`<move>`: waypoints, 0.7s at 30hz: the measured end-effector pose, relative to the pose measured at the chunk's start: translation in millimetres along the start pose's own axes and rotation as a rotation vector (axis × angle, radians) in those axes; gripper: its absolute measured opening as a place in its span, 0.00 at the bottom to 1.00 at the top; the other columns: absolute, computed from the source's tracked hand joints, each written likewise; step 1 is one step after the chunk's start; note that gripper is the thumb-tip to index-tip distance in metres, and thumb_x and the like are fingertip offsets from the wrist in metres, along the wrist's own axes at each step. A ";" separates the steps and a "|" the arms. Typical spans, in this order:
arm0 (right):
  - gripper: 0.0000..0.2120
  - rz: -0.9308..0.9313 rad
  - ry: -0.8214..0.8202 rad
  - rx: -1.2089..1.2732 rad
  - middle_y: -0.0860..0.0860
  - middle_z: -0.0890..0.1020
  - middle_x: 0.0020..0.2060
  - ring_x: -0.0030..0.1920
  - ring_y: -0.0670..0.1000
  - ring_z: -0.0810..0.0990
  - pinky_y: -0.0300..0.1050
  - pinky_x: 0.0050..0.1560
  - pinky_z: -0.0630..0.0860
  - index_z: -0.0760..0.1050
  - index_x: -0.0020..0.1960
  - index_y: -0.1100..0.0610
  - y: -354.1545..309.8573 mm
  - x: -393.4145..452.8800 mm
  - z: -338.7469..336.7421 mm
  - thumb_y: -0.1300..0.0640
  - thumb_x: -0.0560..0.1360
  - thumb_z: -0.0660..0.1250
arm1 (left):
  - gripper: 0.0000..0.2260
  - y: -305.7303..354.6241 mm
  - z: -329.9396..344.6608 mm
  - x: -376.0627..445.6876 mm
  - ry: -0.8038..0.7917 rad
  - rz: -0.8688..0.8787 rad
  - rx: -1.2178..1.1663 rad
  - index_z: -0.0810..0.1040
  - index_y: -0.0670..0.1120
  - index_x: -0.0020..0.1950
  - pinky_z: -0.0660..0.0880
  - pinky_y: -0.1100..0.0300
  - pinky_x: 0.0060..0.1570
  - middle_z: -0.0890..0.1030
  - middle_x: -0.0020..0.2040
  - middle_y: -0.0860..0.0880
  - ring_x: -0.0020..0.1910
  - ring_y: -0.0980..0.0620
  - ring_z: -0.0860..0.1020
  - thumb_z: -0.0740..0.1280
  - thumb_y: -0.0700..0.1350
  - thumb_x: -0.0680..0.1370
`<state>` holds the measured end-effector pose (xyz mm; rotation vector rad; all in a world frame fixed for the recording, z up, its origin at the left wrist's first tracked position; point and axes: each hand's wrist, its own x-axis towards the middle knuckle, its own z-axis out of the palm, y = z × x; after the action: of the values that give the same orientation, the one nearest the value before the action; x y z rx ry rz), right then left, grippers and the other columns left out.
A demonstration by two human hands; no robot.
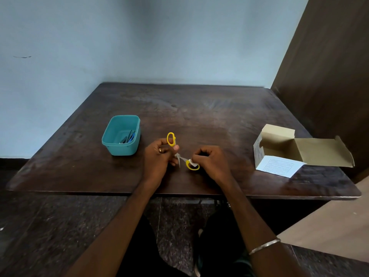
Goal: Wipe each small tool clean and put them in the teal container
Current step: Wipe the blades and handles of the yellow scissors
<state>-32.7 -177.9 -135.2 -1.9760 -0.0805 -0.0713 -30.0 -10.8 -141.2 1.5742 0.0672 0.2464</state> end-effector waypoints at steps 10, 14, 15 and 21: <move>0.05 -0.059 -0.080 -0.005 0.50 0.85 0.33 0.32 0.42 0.79 0.39 0.35 0.73 0.84 0.38 0.52 0.0 1.1 4.1 0.59 0.71 0.74 | 0.05 -0.6 1.8 -0.7 -0.052 0.037 0.024 0.81 0.41 0.52 0.78 0.60 0.29 0.81 0.33 0.43 0.26 0.51 0.79 0.70 0.37 0.77; 0.07 -0.047 -0.061 -0.004 0.45 0.81 0.29 0.27 0.38 0.75 0.31 0.29 0.69 0.82 0.36 0.53 -1.2 0.4 3.4 0.63 0.70 0.73 | 0.04 -0.8 2.7 -1.3 -0.080 0.012 0.022 0.80 0.38 0.51 0.79 0.57 0.31 0.82 0.36 0.37 0.28 0.47 0.81 0.70 0.38 0.77; 0.08 -0.037 -0.055 -0.003 0.45 0.80 0.28 0.27 0.38 0.75 0.30 0.29 0.69 0.81 0.35 0.53 -1.3 0.4 3.0 0.63 0.70 0.72 | 0.05 -1.0 2.7 -1.3 -0.087 0.006 0.020 0.80 0.37 0.51 0.80 0.56 0.31 0.82 0.37 0.35 0.28 0.46 0.81 0.69 0.38 0.78; 0.05 -0.032 -0.012 0.073 0.48 0.82 0.31 0.30 0.42 0.76 0.37 0.32 0.71 0.82 0.36 0.56 3.8 4.2 3.1 0.63 0.70 0.72 | 0.05 1.0 1.0 -0.5 -0.114 -0.032 -0.019 0.79 0.36 0.47 0.80 0.59 0.30 0.80 0.35 0.39 0.27 0.48 0.80 0.66 0.38 0.79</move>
<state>-28.2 -176.5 -139.5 -1.9029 -0.1212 -0.0767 -30.4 -11.9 -140.2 1.5642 0.0011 0.1322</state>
